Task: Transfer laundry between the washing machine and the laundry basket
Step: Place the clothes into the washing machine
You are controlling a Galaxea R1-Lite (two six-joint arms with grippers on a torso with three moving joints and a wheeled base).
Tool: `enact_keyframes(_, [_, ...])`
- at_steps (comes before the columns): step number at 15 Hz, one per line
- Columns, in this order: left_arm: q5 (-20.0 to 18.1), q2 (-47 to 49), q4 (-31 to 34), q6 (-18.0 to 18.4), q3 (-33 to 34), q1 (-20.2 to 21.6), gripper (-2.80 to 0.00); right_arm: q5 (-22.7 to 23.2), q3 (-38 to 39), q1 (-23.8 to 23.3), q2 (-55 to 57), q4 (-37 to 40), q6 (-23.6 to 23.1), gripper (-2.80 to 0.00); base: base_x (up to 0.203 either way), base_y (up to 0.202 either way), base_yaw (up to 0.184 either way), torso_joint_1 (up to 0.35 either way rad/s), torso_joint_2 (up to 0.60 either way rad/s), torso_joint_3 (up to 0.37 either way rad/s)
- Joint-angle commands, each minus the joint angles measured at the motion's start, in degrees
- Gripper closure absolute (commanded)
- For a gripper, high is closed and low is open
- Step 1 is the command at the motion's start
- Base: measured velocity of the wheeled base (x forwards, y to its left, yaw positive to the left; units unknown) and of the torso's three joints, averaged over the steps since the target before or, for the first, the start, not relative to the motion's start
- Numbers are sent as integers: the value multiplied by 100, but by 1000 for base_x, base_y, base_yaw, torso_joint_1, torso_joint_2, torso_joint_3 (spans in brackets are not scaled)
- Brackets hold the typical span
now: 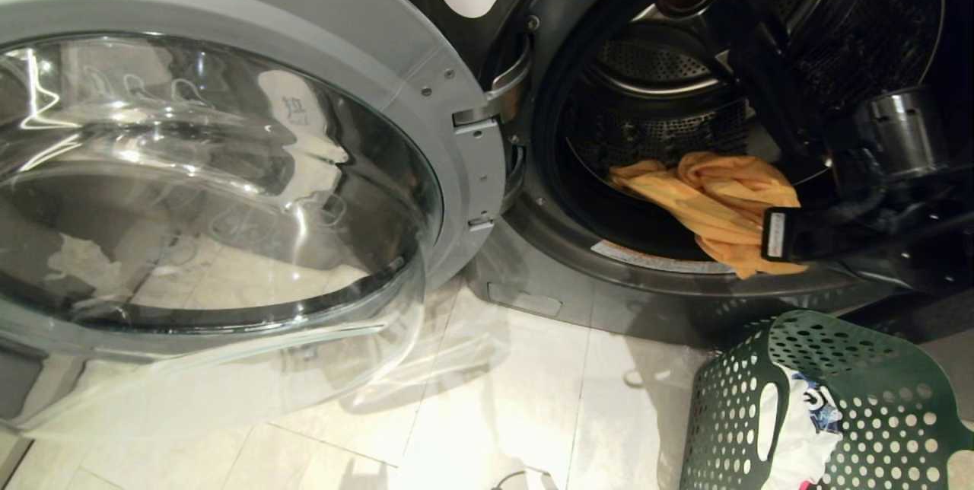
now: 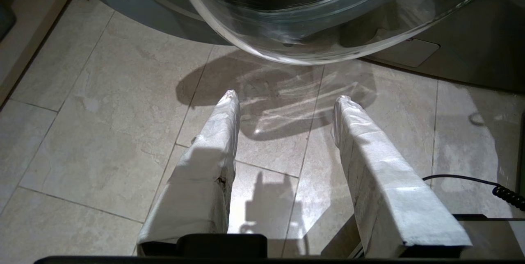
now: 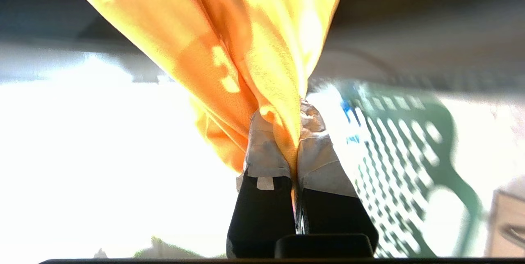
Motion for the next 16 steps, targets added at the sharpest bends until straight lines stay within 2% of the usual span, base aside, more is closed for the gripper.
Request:
enact_keyframes(1, [1,7,-1,-3,1,1,0,18,649,131,-1362,262,25,0,0,0,0,0,0,0])
enact_keyframes(4, [1,7,-1,-3,-1,1,0,82,1281,482,-2748,1090,69,0,0,0,0,0,0,0])
enact_keyframes(7, [1,7,-1,-3,0,1,0,-74,1415,611,-3880,1732,67,0,0,0,0,0,0,0])
enact_keyframes(9, [1,7,-1,-3,-1,1,0,-728,1225,640,-4438,1867,-18,0,0,0,0,0,0,0])
enact_keyframes(12, [1,7,-1,-3,-1,1,0,-1433,1061,645,-5059,1892,-760,0,0,0,0,0,0,0])
enact_keyframes(16, [1,7,-1,-3,6,1,0,-2565,875,645,-5679,1826,-1184,0,0,0,0,0,0,0])
